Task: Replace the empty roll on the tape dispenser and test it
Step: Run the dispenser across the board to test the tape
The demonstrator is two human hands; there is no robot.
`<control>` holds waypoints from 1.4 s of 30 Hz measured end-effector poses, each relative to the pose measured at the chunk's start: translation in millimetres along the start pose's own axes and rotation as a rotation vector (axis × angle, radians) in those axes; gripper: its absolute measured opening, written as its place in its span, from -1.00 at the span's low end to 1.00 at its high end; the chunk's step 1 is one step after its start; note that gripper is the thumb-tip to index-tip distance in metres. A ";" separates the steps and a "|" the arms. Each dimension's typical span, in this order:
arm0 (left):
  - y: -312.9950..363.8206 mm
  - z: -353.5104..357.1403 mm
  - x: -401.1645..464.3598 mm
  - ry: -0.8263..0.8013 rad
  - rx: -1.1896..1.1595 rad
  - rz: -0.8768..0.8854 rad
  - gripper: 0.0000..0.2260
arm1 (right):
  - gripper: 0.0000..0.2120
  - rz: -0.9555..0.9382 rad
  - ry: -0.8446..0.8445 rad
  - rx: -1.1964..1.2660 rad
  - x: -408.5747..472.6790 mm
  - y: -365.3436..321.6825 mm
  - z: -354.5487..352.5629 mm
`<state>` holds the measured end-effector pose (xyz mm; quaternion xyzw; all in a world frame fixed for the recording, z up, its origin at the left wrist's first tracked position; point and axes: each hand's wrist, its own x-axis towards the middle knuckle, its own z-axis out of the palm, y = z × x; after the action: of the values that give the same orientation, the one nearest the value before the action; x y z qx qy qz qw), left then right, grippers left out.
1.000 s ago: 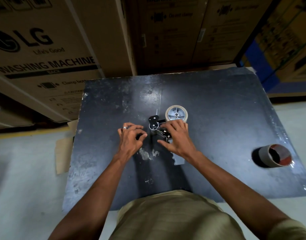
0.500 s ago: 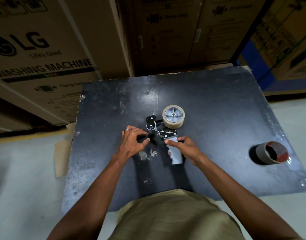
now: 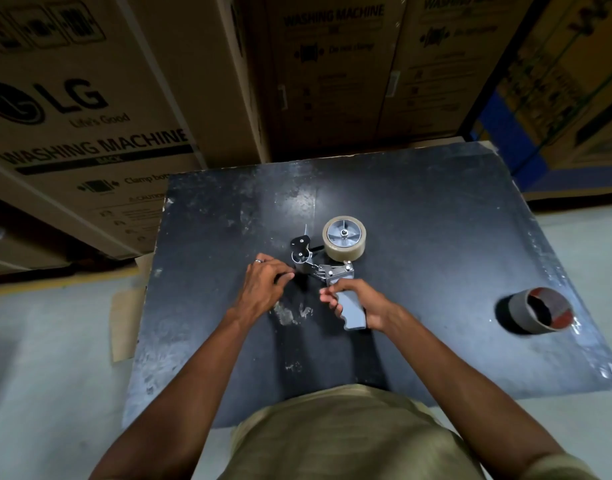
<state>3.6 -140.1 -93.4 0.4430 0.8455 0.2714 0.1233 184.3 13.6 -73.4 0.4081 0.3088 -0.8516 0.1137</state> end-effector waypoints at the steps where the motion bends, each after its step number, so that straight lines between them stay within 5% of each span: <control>1: 0.2 -0.8 -0.5 -0.006 -0.004 0.016 -0.88 | -0.86 0.007 -0.017 0.008 -1.7 -2.2 0.4; 10: 12.7 -6.9 -7.3 -0.090 -0.072 0.081 -0.86 | -0.88 -0.062 -0.043 0.044 -29.5 -10.9 4.5; 17: 34.0 -10.0 -3.7 -0.267 -0.099 -0.015 -0.48 | -0.89 -0.298 0.149 -0.106 -55.9 -8.0 16.8; 23: 34.1 -6.5 11.1 -0.417 -0.094 -0.012 -0.37 | -0.88 -0.510 0.458 -0.349 -48.6 26.1 20.3; 27: 20.4 -2.8 16.0 -0.564 0.107 0.117 -0.39 | -0.78 -0.567 0.610 -0.406 -37.9 55.1 28.1; 33: 7.8 -0.9 35.2 -0.634 0.527 0.441 -0.14 | -0.72 -0.546 0.743 -0.469 -21.5 84.0 38.0; 38: -0.9 4.2 46.4 -0.602 0.597 0.583 -0.10 | -0.58 -0.525 0.863 -0.600 -16.9 93.3 43.9; 42: -7.3 8.5 48.3 -0.612 0.593 0.639 -0.06 | -0.70 -0.509 0.927 -0.728 -21.0 94.2 49.7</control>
<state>-25.4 -101.1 -103.0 0.7532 0.6343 -0.0968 0.1451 208.7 -92.2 -74.4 0.5830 0.6825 -0.4278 -0.1061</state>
